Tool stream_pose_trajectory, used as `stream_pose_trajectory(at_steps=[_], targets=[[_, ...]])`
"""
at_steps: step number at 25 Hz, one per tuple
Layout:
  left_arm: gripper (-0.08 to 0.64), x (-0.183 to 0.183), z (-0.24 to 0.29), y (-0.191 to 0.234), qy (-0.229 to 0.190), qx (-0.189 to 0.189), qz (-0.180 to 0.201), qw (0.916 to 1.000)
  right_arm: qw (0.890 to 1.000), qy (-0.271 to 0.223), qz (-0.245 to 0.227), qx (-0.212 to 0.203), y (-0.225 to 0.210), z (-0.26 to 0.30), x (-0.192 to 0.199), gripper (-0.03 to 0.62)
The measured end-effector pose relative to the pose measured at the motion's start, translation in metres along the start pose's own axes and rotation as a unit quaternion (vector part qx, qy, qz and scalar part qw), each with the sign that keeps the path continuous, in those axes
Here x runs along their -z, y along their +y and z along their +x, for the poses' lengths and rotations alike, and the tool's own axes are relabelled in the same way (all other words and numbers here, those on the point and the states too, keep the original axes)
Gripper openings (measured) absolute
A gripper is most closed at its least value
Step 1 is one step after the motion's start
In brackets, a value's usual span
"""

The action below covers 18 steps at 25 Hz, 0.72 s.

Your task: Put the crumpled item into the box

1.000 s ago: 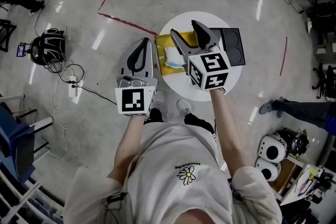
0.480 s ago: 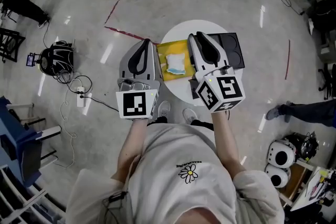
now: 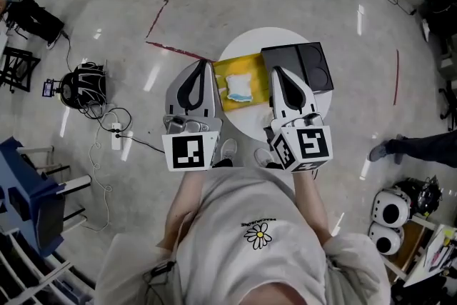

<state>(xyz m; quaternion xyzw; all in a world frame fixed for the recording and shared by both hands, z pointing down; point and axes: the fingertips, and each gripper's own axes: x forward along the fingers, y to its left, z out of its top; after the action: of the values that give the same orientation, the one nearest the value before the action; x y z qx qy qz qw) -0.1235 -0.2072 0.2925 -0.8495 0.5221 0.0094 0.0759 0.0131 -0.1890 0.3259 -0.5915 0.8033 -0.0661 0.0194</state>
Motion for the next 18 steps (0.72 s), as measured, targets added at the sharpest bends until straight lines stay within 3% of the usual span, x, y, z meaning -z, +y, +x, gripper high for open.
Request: stream_pose_trajectory(at_steps=[18], targets=[[0.0, -0.005, 0.006, -0.013, -0.005, 0.003, -0.001, 1.0, 1.0, -0.007, -0.014, 0.001, -0.012, -0.005, -0.008, 0.003]])
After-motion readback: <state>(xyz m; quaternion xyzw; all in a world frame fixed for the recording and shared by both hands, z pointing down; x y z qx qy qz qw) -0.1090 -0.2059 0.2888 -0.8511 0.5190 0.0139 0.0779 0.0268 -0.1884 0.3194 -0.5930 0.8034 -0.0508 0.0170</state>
